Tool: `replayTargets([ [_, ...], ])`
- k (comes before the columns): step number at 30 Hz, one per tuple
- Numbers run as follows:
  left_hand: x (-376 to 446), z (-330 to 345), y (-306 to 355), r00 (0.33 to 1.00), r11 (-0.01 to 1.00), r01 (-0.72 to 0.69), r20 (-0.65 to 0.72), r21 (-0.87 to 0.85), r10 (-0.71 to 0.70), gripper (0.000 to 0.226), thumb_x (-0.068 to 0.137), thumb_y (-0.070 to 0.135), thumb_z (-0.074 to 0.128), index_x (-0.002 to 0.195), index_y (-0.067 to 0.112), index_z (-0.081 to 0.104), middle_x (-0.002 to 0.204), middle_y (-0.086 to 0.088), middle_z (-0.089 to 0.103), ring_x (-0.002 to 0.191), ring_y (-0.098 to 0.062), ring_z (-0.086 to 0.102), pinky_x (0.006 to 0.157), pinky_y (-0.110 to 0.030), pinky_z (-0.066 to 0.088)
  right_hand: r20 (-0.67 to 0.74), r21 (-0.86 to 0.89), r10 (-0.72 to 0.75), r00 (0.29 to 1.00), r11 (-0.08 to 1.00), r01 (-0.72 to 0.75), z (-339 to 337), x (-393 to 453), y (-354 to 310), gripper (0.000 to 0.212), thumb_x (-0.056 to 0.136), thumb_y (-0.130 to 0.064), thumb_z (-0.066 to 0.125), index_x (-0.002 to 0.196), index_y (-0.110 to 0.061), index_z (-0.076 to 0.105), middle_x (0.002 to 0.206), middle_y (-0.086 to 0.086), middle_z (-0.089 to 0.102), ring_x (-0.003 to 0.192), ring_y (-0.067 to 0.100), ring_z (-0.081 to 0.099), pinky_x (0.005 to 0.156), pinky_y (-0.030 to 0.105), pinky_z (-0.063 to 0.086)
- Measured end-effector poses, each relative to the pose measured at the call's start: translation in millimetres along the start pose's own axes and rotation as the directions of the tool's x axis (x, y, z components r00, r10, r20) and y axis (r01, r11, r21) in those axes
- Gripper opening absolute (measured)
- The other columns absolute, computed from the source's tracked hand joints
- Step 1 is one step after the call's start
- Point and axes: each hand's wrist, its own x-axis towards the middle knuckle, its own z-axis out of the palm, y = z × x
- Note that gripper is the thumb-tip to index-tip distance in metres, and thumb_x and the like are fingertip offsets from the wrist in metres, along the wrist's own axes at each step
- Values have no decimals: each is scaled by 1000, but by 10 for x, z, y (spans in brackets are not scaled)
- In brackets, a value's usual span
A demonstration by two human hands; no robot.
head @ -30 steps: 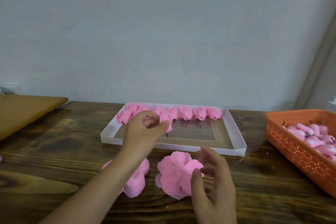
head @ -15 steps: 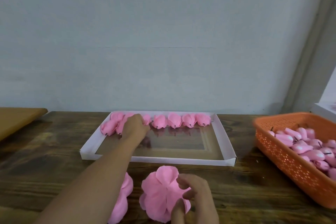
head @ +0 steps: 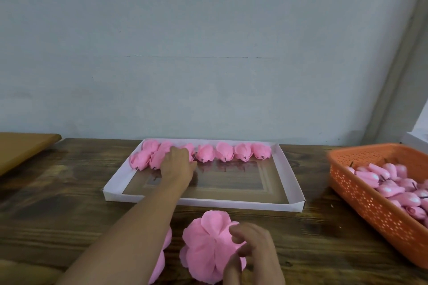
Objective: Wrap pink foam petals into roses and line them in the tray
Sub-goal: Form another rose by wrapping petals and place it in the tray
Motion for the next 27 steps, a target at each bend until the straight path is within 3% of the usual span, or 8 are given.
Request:
replayTargets([
  [3,-4,-150,-27,999,997,43,-2,-68,-44,36,96,44,54,105,11,67,109,-13,62,95,-30,63,68,-34,46,5,36,24,1000,999,-24,3,-6,4,68,50,0,53,98,-48,52,108,-31,50,77,2,58,57,2,40],
  [7,-65,-482,-96,994,977,63,-76,-205,-80,37,101,38,47,113,9,66,111,-13,66,96,-31,64,71,-35,46,-7,27,1,1000,1000,-1,-6,-56,-37,72,53,2,55,102,-51,52,104,-24,54,78,0,59,59,3,41],
  [12,-673,-828,-77,971,935,-61,-238,-349,-25,19,99,28,50,101,21,67,83,8,66,69,-8,58,52,-24,32,-24,91,-18,1000,996,20,-42,-103,-83,58,62,5,55,102,-37,57,104,-17,58,88,5,62,65,7,44],
  [14,-1126,-845,-17,961,888,-166,-273,-429,48,18,97,24,52,100,27,69,73,19,60,63,2,56,53,-16,33,-15,128,-24,1000,991,26,-62,-91,-96,47,70,-2,51,105,-32,58,106,-15,58,91,8,62,65,8,43],
  [16,-1555,-781,18,963,845,-227,-244,-485,119,20,96,20,55,106,29,69,81,25,57,71,8,55,61,-6,33,-7,160,-20,1000,987,21,-84,-72,-102,38,74,-13,46,106,-31,58,107,-13,57,92,11,61,64,9,42],
  [18,-1844,-661,-6,966,828,-249,-188,-503,176,23,95,17,56,111,30,67,94,25,54,83,6,52,67,-5,36,-4,175,-25,1000,984,26,-100,-51,-93,36,76,-16,45,108,-29,57,109,-16,56,92,11,60,66,11,41],
  [22,-2061,-538,-111,956,825,-289,-181,-485,229,23,93,10,56,108,22,68,101,15,56,90,-2,50,77,-6,35,-44,205,-18,999,978,26,-128,-27,-91,34,79,-11,47,108,-25,58,107,-13,58,93,12,59,73,21,47],
  [27,-2113,-490,-177,935,823,-346,-240,-450,262,23,88,1,60,103,14,72,100,4,64,90,-9,56,80,-20,42,-81,170,46,996,985,-32,-172,6,-61,41,75,0,50,109,-23,58,102,-6,59,95,2,57,75,7,42],
])
